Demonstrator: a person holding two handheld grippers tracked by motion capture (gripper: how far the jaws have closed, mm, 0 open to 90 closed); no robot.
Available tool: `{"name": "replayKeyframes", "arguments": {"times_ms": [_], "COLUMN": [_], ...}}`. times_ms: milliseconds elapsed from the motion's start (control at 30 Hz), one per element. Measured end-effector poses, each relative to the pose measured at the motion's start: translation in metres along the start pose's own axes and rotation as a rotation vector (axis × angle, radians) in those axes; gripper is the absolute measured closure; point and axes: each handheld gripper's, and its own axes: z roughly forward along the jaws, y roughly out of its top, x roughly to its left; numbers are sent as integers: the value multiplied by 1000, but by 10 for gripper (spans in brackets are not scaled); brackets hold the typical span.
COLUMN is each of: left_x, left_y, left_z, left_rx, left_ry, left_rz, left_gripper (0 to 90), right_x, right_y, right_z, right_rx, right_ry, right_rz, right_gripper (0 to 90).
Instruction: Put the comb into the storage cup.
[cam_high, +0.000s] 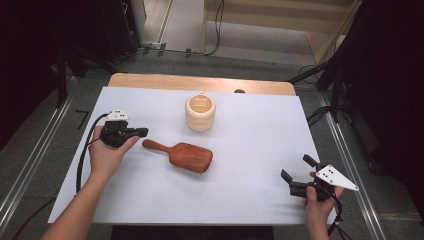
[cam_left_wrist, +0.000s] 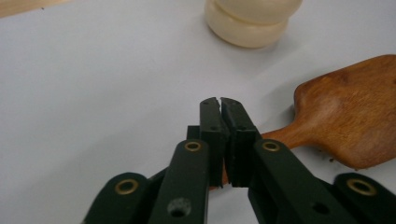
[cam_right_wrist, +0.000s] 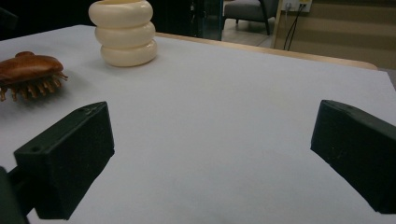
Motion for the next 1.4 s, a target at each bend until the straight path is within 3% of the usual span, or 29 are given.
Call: {"name": "replayKeyframes", "arguments": {"times_ms": [133,267,733,1067,1233,1400], "left_x": [4,8,18,16,8,3], "left_y": [4,7,4,1,-1,-6], "left_z": [11,21,45,47,42,36], "left_rx": [49,87,215,250,281,284], "left_ry": [-2,-22,-3,-16,-38,-56], "left_rz": [3,-28,-35,-23,17,26], "left_gripper": [900,900,900,900,900,900], "right_x": [0,0,0,0,0,0], "right_y": [0,0,0,0,0,0], "right_z": [0,0,1,1,1,1], "right_rx": [1,1,5,7,5,6], "right_ry": [4,8,15,12,13,13], "right_rz": [1,-1,-1,-4,-3,-3], "right_gripper": [0,0,0,0,0,0]}}
